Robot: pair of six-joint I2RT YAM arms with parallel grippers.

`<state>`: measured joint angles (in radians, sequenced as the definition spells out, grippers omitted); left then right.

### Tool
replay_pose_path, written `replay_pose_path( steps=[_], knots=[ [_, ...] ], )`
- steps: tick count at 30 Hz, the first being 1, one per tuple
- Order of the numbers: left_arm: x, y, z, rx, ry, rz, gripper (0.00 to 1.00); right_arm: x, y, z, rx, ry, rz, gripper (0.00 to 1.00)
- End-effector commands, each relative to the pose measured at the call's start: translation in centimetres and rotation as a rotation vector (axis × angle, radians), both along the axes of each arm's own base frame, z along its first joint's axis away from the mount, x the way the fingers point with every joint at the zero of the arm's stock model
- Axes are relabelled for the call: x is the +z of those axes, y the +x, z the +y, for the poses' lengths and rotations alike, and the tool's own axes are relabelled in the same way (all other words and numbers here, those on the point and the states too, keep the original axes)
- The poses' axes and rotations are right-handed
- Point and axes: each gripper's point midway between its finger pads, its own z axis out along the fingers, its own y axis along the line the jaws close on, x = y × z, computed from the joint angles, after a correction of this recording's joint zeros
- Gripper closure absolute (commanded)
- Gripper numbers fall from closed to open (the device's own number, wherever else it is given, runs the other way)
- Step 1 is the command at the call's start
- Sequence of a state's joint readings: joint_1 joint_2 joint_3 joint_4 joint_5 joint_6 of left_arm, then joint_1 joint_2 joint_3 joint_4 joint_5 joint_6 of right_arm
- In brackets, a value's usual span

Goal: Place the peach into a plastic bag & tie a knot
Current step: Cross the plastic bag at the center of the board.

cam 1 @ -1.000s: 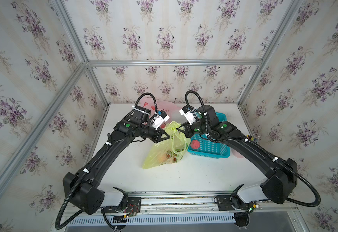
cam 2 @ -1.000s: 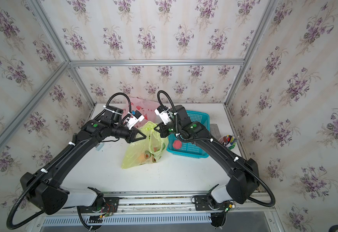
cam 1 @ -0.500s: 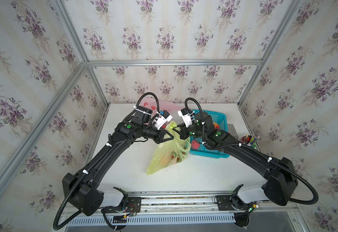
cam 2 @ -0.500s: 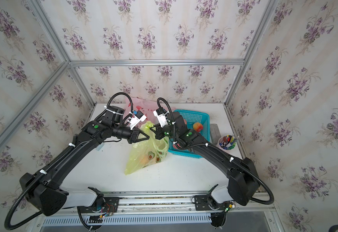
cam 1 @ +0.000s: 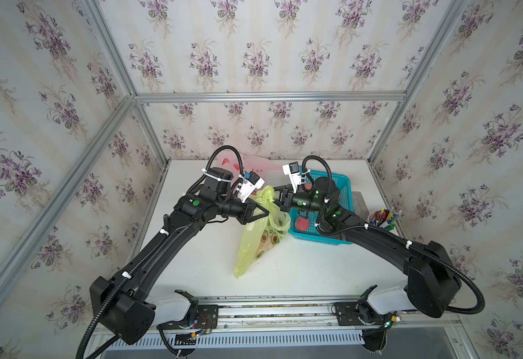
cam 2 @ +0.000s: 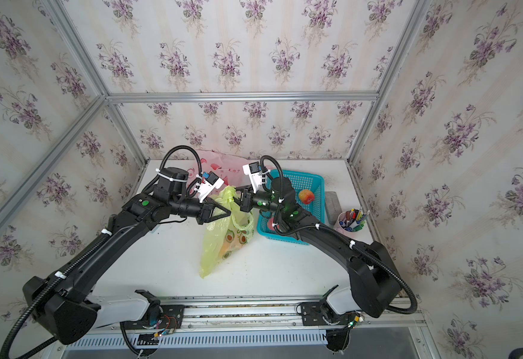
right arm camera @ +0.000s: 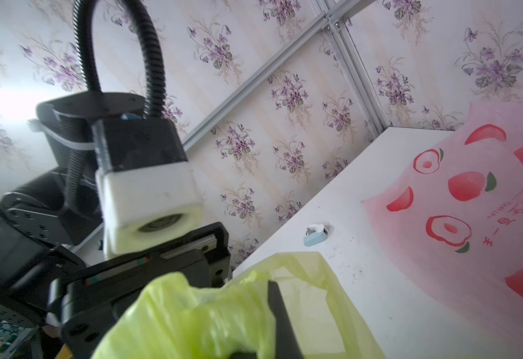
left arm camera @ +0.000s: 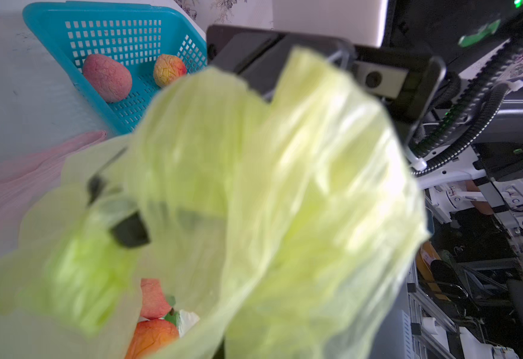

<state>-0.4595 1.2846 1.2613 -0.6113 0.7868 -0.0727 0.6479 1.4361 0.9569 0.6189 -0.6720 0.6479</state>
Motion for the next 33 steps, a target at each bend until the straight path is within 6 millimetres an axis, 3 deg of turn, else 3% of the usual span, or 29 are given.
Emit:
replay_pose_path(
  steps=[1, 6, 15, 19, 26, 29, 33],
  knots=[
    [0.6, 0.4, 0.0, 0.021, -0.017, -0.032, 0.72, 4.0, -2.0, -0.7, 0.114, 0.152, -0.036, 1.00],
    [2.1, -0.3, 0.4, 0.021, -0.044, -0.084, 0.48, 4.2, -2.1, -0.7, 0.153, 0.172, -0.032, 1.00],
    [4.8, -1.9, 2.8, 0.034, -0.134, -0.118, 0.41, 4.7, -1.0, -1.2, 0.186, 0.176, -0.039, 1.00],
    [6.7, -2.5, 4.0, 0.049, -0.177, -0.155, 0.44, 4.9, -0.8, -1.2, 0.189, 0.161, -0.048, 1.00],
    [10.0, -1.0, 4.7, 0.158, -0.270, -0.205, 0.69, 5.0, -1.1, -1.2, 0.197, 0.148, -0.052, 1.00],
    [10.0, -0.4, 3.5, 0.169, -0.307, -0.201, 0.73, 5.0, -1.0, -1.1, 0.193, 0.149, -0.051, 1.00],
    [7.5, 0.1, 0.3, 0.141, -0.253, -0.173, 0.74, 5.3, -1.3, -0.3, 0.215, 0.149, -0.054, 1.00]
  ],
)
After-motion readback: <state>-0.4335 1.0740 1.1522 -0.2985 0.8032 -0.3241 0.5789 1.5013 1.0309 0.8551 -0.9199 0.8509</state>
